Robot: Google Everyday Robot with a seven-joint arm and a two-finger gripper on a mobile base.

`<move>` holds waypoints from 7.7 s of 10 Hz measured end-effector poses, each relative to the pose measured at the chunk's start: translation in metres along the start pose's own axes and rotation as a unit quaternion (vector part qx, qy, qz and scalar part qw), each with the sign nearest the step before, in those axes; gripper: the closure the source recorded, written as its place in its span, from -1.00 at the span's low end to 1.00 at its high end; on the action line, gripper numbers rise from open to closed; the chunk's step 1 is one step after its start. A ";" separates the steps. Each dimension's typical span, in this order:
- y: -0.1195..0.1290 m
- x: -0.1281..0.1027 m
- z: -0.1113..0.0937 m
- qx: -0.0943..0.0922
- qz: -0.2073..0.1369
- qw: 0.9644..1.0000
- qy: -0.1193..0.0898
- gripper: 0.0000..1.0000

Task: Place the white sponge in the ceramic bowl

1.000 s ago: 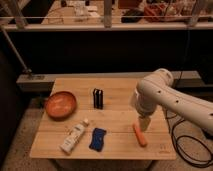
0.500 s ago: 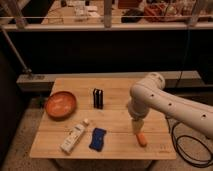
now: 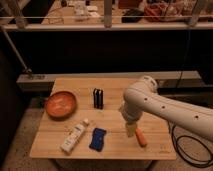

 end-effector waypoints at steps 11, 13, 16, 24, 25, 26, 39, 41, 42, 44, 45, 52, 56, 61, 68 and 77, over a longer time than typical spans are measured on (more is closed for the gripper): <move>0.000 -0.056 0.027 0.010 -0.088 0.996 -0.014 -0.60; -0.001 -0.064 0.030 0.012 -0.099 0.995 -0.015 -0.60; -0.001 -0.068 0.036 0.012 -0.112 0.993 -0.016 -0.60; -0.003 -0.090 0.054 0.009 -0.150 0.988 -0.029 -0.60; -0.003 -0.091 0.056 0.008 -0.153 0.988 -0.031 -0.60; -0.004 -0.093 0.059 0.007 -0.158 0.987 -0.033 -0.60; 0.000 -0.110 0.113 -0.009 -0.200 0.977 -0.076 -0.60; 0.000 -0.113 0.117 -0.009 -0.206 0.975 -0.080 -0.60; 0.001 -0.115 0.122 -0.008 -0.209 0.974 -0.082 -0.60; 0.002 -0.119 0.127 -0.008 -0.213 0.973 -0.085 -0.60; 0.003 -0.119 0.129 -0.008 -0.214 0.973 -0.086 -0.60; 0.009 -0.122 0.145 -0.010 -0.218 0.971 -0.095 -0.56; 0.012 -0.122 0.152 -0.011 -0.218 0.971 -0.098 -0.54; 0.014 -0.123 0.159 -0.012 -0.217 0.971 -0.100 -0.54; 0.018 -0.122 0.160 -0.015 -0.212 0.972 -0.103 -0.30; 0.019 -0.123 0.156 -0.009 -0.213 0.972 -0.103 0.79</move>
